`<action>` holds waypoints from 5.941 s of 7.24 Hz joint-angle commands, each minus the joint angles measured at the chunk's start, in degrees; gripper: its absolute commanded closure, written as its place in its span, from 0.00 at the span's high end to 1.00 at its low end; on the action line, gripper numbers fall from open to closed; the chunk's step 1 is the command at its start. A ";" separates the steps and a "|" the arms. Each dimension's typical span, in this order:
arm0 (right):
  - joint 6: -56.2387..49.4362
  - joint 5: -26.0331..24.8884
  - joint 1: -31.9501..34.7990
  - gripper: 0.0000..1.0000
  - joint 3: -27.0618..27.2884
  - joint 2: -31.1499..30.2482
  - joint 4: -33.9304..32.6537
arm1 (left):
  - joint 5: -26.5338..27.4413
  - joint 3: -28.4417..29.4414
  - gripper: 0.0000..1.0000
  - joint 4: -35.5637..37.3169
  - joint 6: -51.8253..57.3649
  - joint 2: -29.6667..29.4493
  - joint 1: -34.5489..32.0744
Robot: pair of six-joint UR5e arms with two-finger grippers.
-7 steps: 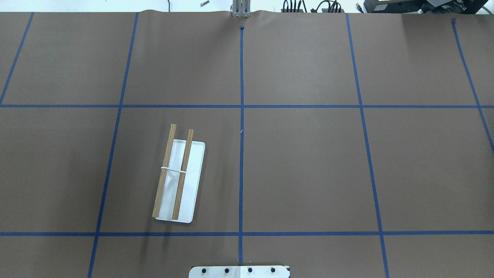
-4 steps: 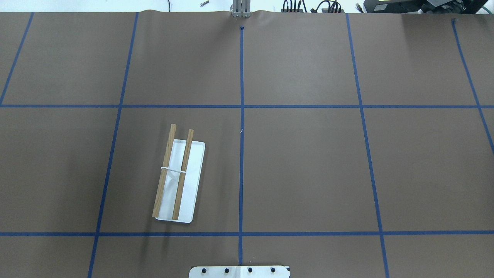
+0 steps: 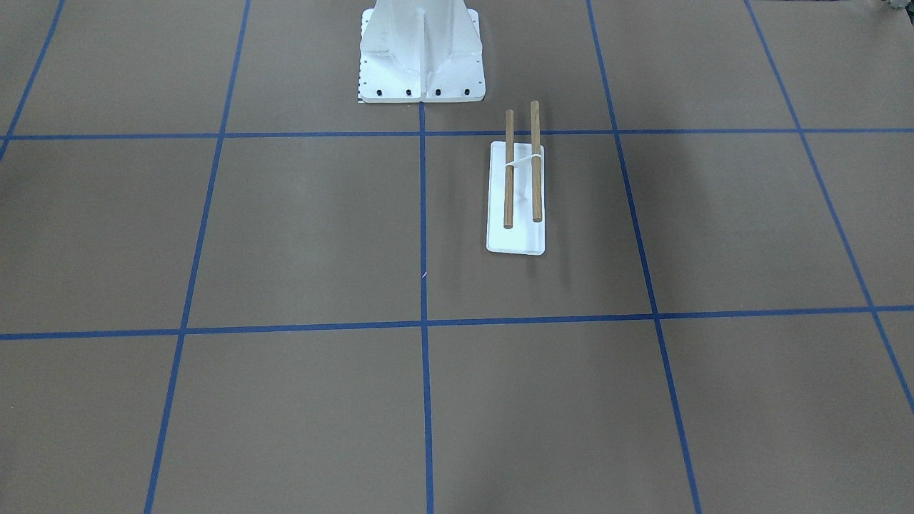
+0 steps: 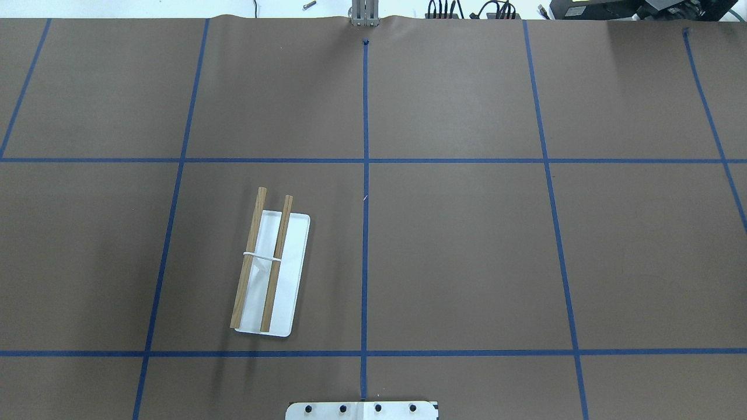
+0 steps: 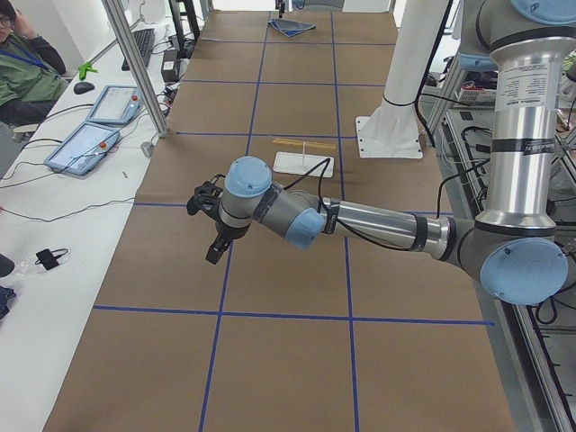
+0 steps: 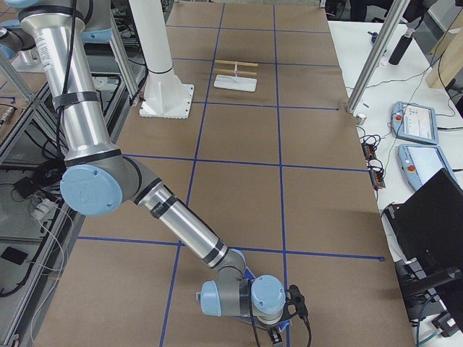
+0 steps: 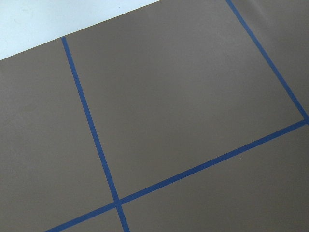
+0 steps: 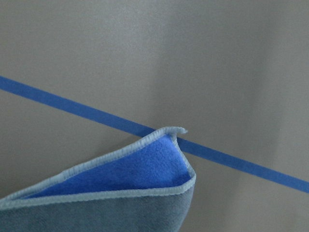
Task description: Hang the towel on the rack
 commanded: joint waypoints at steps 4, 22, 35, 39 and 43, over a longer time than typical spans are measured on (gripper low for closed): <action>2.69 -1.25 -2.31 0.92 -0.72 -0.49 1.34 | 0.00 0.07 0.99 -0.84 0.00 0.17 0.00; 3.74 3.59 -1.07 0.00 14.69 2.49 -7.06 | 0.00 1.30 0.99 -0.84 0.00 -0.71 0.00; 26.07 -19.82 -46.21 0.00 67.73 14.16 -14.01 | -2.82 -0.98 0.99 -1.72 -60.88 -21.85 15.00; 26.16 -45.06 -61.78 0.00 74.59 18.31 -25.19 | -2.38 -0.11 0.98 -1.64 -93.19 -33.99 27.56; 26.16 -55.99 -69.36 0.00 74.42 24.27 -29.49 | 3.24 0.25 0.98 -1.99 -103.87 -39.02 36.55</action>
